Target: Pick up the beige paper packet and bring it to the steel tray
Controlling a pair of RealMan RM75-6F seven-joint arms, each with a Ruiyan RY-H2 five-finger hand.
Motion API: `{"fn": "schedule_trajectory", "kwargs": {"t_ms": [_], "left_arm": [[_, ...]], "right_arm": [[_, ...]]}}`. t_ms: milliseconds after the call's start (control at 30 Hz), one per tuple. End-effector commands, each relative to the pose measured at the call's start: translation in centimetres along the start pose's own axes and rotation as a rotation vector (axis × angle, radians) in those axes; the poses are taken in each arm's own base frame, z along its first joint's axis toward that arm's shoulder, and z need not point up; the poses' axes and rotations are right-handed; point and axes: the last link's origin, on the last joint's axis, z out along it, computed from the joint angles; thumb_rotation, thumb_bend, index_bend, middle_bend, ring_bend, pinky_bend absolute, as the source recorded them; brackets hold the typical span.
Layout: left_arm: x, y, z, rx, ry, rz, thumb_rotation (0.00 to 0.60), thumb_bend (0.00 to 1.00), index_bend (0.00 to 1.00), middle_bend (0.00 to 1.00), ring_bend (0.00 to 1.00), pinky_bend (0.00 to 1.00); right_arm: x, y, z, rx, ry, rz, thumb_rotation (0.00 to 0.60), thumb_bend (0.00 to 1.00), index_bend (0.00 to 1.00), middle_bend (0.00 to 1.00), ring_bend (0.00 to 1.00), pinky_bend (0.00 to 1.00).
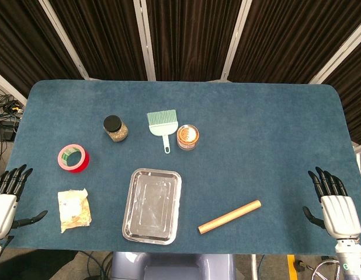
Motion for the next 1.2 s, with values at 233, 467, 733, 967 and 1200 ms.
{"fn": "schedule_trajectory", "kwargs": {"t_ms": [233,467,733,967,1200], "left_arm": [[-0.5,0.1,-0.3,-0.008,-0.054,0.011,0.600,0.09,0.00,0.00,0.00,0.00],[-2.6,0.7,-0.9,-0.033,-0.290,0.071,0.600,0.09,0.00,0.00,0.00,0.01],[-5.4,2.7,0.8,-0.078,-0.391,0.154,0.600,0.09,0.01,0.00,0.00,0.09],[-8.3,4.3,1.8,-0.114,-0.435,0.229,0.600,0.11,0.10,0.05,0.04,0.17],[-10.8,5.6,2.6,-0.120,-0.436,0.269,0.600,0.35,0.53,0.51,0.46,0.59]], "right_arm": [[0.0,-0.1,0.0,0.004,0.001,0.001,0.600,0.30,0.00,0.00,0.00,0.10],[-0.1,-0.2,0.0,0.006,-0.002,-0.002,0.600,0.30,0.00,0.00,0.00,0.10],[0.1,-0.3,0.0,0.011,0.005,0.005,0.600,0.30,0.00,0.00,0.00,0.10],[0.1,-0.3,-0.1,0.013,0.006,0.006,0.600,0.30,0.00,0.00,0.00,0.10],[0.3,-0.1,-0.1,0.005,0.013,0.013,0.600,0.30,0.00,0.00,0.00,0.10]]}}
